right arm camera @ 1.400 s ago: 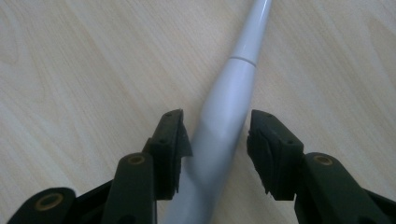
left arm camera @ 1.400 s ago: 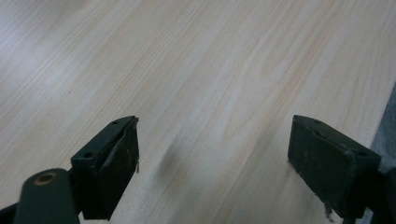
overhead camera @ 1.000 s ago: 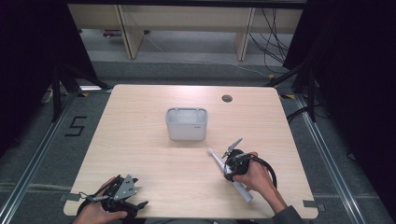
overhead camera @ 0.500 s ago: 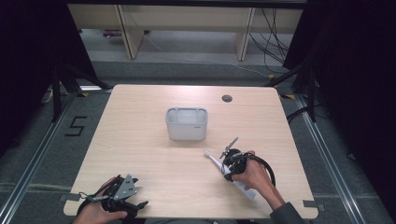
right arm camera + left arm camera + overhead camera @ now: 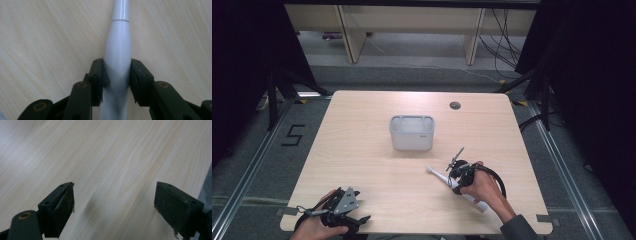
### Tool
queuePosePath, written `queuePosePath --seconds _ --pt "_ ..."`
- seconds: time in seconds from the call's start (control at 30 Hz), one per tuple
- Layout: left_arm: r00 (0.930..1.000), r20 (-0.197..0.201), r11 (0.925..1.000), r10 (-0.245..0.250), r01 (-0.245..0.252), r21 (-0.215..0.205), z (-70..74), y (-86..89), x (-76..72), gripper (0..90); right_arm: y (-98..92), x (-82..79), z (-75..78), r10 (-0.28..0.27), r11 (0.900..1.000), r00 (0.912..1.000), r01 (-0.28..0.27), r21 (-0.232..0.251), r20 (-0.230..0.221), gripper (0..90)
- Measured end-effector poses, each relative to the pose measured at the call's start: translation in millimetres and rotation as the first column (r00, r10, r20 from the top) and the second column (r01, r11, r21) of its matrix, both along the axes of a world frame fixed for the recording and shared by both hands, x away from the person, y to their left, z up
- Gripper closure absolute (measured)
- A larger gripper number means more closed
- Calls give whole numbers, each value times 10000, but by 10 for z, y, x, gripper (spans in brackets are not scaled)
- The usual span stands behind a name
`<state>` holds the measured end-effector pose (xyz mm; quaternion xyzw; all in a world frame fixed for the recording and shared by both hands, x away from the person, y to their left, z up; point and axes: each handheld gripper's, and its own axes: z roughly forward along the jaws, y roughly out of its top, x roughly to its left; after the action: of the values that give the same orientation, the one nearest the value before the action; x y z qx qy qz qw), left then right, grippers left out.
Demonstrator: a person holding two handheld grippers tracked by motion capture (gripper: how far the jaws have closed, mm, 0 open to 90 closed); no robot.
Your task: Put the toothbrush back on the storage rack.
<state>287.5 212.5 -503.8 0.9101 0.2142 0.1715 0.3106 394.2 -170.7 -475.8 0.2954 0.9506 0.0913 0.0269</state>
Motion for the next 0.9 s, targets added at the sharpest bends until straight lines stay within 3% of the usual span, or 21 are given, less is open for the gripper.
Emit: queuePosePath --seconds 0.03,0.1,0.2,0.33,0.47,0.5,0.57,0.6,0.7,0.77,0.9 --pt "10000 -26 9998 44 -45 -175 -6 -8 -7 163 -3 5 -2 45 10000 10000 -45 -20 -8 657" --pt "10000 -7 10000 -28 28 53 -1 3 3 162 19 -16 12 -259 9996 9996 258 -104 -141 658" --pt "10000 -22 9999 45 -46 -143 -5 -6 -5 163 17 3 12 61 10000 9998 -62 -32 -180 659" --pt "10000 -8 10000 45 -45 -72 -4 -1 -1 163 30 11 15 224 9995 9995 -228 -196 -222 662" --pt "10000 -2 9999 32 -32 -103 -3 -3 -3 163 53 11 21 263 9984 9991 -279 -486 -345 663" --pt "10000 -3 10000 46 -46 -69 -4 -1 0 162 62 6 24 59 9982 9993 -80 -601 -360 663" --pt "10000 -9 9999 32 -32 -113 -3 -5 -5 163 57 25 11 414 9970 9988 -431 -642 -264 663" --pt "10000 -9 9999 31 -31 -113 -3 -5 -5 163 81 4 26 118 9965 9993 -146 -826 -350 663" --pt "10000 -4 10000 41 -41 -85 -3 -2 -2 163 84 5 18 40 9963 9993 -71 -852 -365 664" --pt "10000 -8 9999 34 -34 -124 -2 -5 -4 163 74 17 1 298 9967 9987 -328 -747 -416 663" --pt "10000 -9 9999 37 -37 -104 -3 -4 -5 162 83 24 2 358 9942 9984 -401 -1002 -443 664"
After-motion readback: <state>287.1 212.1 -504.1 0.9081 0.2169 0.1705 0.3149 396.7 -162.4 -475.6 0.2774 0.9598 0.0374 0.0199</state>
